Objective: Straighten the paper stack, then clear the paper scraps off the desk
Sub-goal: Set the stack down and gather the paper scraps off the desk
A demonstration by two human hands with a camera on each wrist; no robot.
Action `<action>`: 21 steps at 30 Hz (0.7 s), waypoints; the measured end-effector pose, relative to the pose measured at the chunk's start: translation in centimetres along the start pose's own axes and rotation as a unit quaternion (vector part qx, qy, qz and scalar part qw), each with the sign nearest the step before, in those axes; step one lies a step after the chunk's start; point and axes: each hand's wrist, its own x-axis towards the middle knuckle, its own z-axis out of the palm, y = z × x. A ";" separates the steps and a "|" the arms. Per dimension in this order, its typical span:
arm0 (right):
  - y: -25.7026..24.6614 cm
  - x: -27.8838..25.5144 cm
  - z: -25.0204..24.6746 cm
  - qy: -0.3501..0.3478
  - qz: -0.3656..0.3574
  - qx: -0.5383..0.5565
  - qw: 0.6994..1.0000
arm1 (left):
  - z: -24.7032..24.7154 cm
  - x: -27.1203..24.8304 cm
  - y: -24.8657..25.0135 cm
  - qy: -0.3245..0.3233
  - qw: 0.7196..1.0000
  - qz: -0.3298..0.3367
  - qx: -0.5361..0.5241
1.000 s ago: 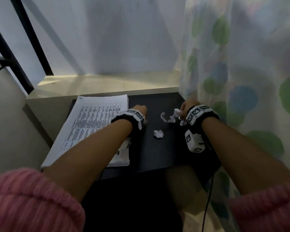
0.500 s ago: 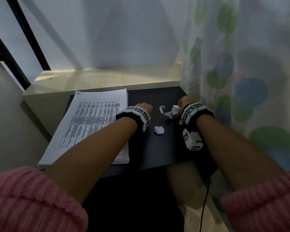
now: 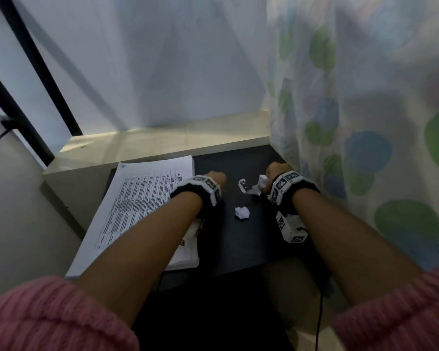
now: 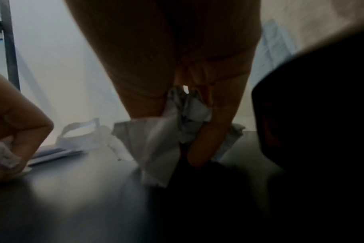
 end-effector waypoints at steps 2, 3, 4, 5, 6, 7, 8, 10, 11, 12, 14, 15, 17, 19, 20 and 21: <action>0.3 0.2 -0.4 -0.015 0.009 0.006 1.000 | -0.1 -0.1 -1.4 0.009 0.996 0.000 -0.083; 0.4 0.2 -0.5 -0.018 0.009 0.012 1.000 | -0.2 0.2 -2.3 0.012 0.995 -0.002 -0.095; 0.6 0.1 -0.6 -0.021 0.009 0.018 1.000 | -0.2 0.4 -3.3 0.033 0.994 -0.004 -0.108; 0.8 0.0 -0.7 -0.021 0.005 0.020 1.000 | -0.4 0.6 -4.0 0.040 0.991 -0.012 -0.126; 0.9 -0.2 -0.8 -0.020 -0.005 0.014 1.000 | -0.4 0.9 -4.7 0.046 0.987 -0.020 -0.150; 0.9 -0.3 -0.9 -0.016 -0.017 0.008 1.000 | -0.6 1.0 -5.2 0.036 0.987 -0.024 -0.156; 0.9 -0.4 -1.0 -0.015 -0.028 0.004 0.999 | -0.8 0.7 -5.5 0.033 0.985 -0.022 -0.168; 0.8 -0.6 -1.5 -0.017 -0.044 0.011 0.999 | -1.1 0.0 -5.7 0.025 0.981 -0.024 -0.192; 0.8 -0.7 -1.6 -0.015 -0.052 0.019 0.998 | -1.3 -0.5 -5.7 0.025 0.978 -0.023 -0.205; 0.9 -0.8 -1.7 -0.013 -0.058 0.029 0.998 | -1.5 -1.1 -5.7 0.026 0.976 -0.019 -0.217; 0.8 -1.6 -1.9 -0.004 -0.065 0.042 0.997 | -1.6 -2.3 -6.1 0.028 0.972 -0.020 -0.232; 0.5 -2.1 -2.0 -0.002 -0.069 0.051 0.996 | -1.5 -2.8 -6.5 0.030 0.970 -0.020 -0.239; -0.1 -3.4 -2.0 -0.003 -0.074 0.065 0.995 | -1.3 -4.0 -7.3 0.034 0.967 -0.022 -0.251; -1.0 -4.9 -1.8 -0.012 -0.080 0.074 0.994 | -1.0 -5.8 -8.3 0.048 0.964 -0.031 -0.260; -1.6 -5.7 -1.7 -0.016 -0.084 0.077 0.993 | -0.8 -6.7 -8.9 0.055 0.961 -0.032 -0.268; -2.2 -6.5 -1.4 -0.018 -0.093 0.083 0.992 | -0.5 -7.8 -9.6 0.058 0.959 -0.038 -0.274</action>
